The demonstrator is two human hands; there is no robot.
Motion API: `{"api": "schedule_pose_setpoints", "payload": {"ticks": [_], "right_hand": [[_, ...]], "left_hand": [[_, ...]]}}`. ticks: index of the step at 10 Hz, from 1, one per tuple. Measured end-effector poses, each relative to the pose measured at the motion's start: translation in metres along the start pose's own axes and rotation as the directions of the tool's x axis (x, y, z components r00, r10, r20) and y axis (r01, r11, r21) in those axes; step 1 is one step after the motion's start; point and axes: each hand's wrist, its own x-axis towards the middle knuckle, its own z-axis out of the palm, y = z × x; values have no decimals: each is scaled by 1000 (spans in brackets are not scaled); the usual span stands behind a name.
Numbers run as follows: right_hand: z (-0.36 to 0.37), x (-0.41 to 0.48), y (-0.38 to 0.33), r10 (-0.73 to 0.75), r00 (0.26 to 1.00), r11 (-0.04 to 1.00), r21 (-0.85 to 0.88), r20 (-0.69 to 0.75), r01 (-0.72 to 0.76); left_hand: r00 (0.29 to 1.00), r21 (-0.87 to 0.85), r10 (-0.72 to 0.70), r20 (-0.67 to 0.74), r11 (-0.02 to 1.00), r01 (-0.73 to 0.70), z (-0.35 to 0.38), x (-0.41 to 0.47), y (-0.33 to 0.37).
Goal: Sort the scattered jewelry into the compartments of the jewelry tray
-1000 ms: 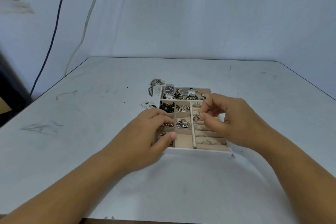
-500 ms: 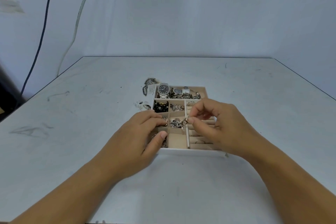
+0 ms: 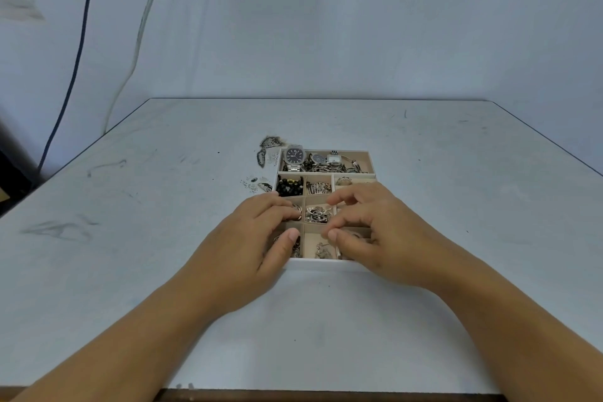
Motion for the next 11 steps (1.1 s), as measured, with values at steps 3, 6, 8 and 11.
{"api": "schedule_pose_setpoints", "payload": {"ticks": [3, 6, 8, 11], "right_hand": [[-9, -3, 5, -32, 999, 999, -18, -31, 32], [-34, -7, 17, 73, 997, 978, -193, -13, -74], [-28, -35, 24, 251, 963, 948, -223, 96, -225], [-24, -56, 19, 282, 954, 940, -230, 98, -254]], "left_hand": [[1000, -16, -15, 3, 1000, 15, -1, -1, 0], [998, 15, -44, 37, 999, 44, -17, -9, -3], [990, -50, -139, 26, 989, 140, -15, -16, 8], [979, -70, -204, 17, 976, 204, -27, -34, 27]]}}
